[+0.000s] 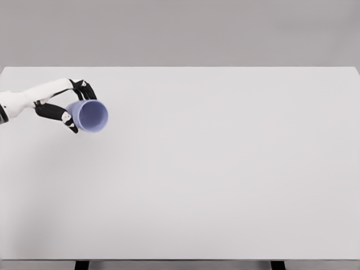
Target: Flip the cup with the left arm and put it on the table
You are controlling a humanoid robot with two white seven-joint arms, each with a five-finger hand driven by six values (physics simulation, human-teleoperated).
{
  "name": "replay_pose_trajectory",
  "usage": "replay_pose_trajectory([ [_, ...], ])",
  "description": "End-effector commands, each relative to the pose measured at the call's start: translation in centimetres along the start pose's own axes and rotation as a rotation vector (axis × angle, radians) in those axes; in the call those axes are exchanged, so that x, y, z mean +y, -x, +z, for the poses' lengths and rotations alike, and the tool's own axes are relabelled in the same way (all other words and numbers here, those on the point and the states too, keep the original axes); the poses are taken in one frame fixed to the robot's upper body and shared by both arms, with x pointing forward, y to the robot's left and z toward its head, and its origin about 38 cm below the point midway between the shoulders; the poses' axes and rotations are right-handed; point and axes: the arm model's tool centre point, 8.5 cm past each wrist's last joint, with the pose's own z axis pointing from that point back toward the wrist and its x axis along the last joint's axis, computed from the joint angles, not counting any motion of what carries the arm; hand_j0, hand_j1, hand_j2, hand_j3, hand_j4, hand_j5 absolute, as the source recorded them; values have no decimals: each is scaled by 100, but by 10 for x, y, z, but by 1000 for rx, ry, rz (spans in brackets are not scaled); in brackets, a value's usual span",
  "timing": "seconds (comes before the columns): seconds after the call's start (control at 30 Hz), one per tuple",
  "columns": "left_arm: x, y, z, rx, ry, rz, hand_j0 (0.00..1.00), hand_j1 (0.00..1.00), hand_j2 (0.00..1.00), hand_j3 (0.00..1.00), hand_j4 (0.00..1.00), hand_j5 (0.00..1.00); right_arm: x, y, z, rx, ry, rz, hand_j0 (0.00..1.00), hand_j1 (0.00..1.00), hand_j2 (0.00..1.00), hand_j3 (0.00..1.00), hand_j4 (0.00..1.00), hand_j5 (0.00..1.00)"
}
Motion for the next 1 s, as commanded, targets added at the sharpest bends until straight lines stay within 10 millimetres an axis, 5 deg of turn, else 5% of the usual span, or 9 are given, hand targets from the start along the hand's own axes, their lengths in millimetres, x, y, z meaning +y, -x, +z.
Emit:
replay_pose_trajectory([
  [0.0,3,-3,0,-50,-36,71,34,34,34,34,34,34,0,0,0,0,0,1,100,100,100,100,100,100],
  [0.97,-83,27,10,-181,-151,607,38,38,38,38,38,38,0,0,0,1,0,1,100,100,100,100,100,100],
])
